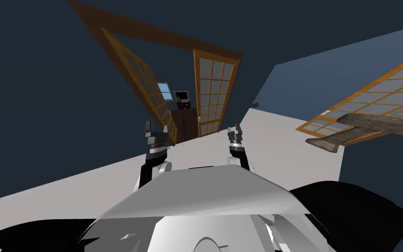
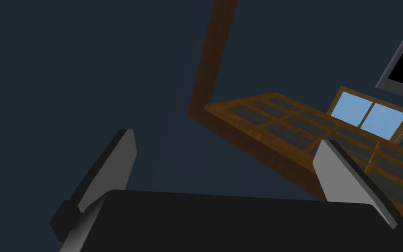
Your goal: Push the door open
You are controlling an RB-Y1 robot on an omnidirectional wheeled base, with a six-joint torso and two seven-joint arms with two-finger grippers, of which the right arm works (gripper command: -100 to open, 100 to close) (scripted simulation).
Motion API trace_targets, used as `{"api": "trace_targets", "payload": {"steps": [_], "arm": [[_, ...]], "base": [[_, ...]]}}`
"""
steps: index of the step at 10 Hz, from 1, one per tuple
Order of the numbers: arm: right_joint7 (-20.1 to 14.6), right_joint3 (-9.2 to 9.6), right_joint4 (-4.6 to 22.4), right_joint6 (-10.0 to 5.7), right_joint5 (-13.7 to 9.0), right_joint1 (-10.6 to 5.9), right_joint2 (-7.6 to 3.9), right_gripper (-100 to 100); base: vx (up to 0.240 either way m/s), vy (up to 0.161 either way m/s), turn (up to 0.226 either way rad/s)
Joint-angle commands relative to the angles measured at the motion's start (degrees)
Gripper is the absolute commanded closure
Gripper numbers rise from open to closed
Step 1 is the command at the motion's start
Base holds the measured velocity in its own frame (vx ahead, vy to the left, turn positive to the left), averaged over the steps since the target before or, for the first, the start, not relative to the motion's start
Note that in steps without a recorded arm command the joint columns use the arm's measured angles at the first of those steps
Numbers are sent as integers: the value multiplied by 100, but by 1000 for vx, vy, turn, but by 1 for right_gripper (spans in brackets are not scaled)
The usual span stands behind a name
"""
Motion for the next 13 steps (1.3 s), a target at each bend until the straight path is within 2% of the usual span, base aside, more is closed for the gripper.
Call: {"api": "trace_targets", "payload": {"steps": [1,6,13], "arm": [[32,20,48,39,14,-2,-21,-100],[167,103,252,203,73,-13,-107,-100],[467,287,703,566,203,-35,-266,-100]], "base": [[25,101,-309],[14,-28,-312],[24,3,-367]]}}
